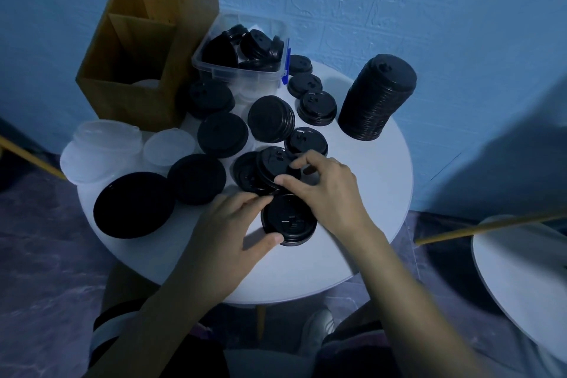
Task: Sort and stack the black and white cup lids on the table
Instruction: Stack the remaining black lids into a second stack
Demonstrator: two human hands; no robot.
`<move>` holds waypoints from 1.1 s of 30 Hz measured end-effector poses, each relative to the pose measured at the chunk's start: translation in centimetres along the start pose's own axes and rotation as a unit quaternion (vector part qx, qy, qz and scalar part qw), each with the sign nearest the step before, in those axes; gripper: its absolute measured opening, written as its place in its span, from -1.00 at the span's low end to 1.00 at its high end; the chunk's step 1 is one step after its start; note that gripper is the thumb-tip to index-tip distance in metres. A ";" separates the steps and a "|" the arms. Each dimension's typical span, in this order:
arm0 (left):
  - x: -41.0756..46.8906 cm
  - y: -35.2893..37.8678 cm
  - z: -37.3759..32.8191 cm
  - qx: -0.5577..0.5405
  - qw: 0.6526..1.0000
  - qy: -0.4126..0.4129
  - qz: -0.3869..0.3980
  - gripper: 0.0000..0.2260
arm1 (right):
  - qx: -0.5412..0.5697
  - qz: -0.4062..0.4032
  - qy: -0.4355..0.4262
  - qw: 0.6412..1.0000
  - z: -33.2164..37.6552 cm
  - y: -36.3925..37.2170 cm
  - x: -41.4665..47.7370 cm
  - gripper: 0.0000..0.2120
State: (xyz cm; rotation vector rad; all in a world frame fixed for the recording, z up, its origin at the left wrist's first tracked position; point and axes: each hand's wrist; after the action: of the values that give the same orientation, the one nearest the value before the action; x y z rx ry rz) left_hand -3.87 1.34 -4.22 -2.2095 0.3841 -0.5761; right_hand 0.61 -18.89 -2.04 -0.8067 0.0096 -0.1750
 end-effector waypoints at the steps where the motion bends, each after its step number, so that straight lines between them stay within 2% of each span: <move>1: 0.0 0.0 -0.1 0.000 1.000 0.002 0.001 -0.41 | 0.019 0.003 0.005 1.000 0.0 -0.1 0.0 -0.70; 6: 0.0 -0.1 0.0 -0.007 1.000 -0.005 -0.002 -0.39 | 0.127 0.020 0.018 0.992 -0.5 -1.8 -1.3 -0.69; 9: 0.3 0.1 -0.3 -0.008 1.000 -0.001 -0.002 -0.39 | 0.086 0.043 0.000 0.995 -1.7 -3.6 -3.9 -0.68; 13: 0.8 0.6 -1.1 -0.010 1.000 0.025 0.000 -0.46 | -0.011 0.055 -0.048 0.997 -3.3 -4.3 -7.0 -0.53; 16: 1.0 0.6 -1.3 -0.015 1.000 0.020 -0.004 -0.43 | -0.043 0.053 -0.055 0.996 -3.9 -4.0 -7.4 -0.47; 22: 0.7 0.2 -1.1 -0.034 0.999 0.030 0.008 -0.38 | -0.053 0.073 -0.081 0.993 -3.6 -3.3 -7.1 -0.45; 33: 0.7 0.2 -0.8 -0.052 0.998 0.020 -0.007 -0.49 | -0.018 0.093 -0.063 0.994 -3.6 -2.9 -7.3 -0.46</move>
State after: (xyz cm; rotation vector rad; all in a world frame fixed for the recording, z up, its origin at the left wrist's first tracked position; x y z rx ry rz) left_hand -3.69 0.39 -3.71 -2.3048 0.4290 -0.6201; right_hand -7.31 -22.26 -2.88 -0.8459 -0.0302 0.0524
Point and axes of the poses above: each hand's wrist, its own x-axis towards the middle knuckle, its own y-axis out of the palm, z = x × y, and after that the axes turned 8 degrees about y, right-handed
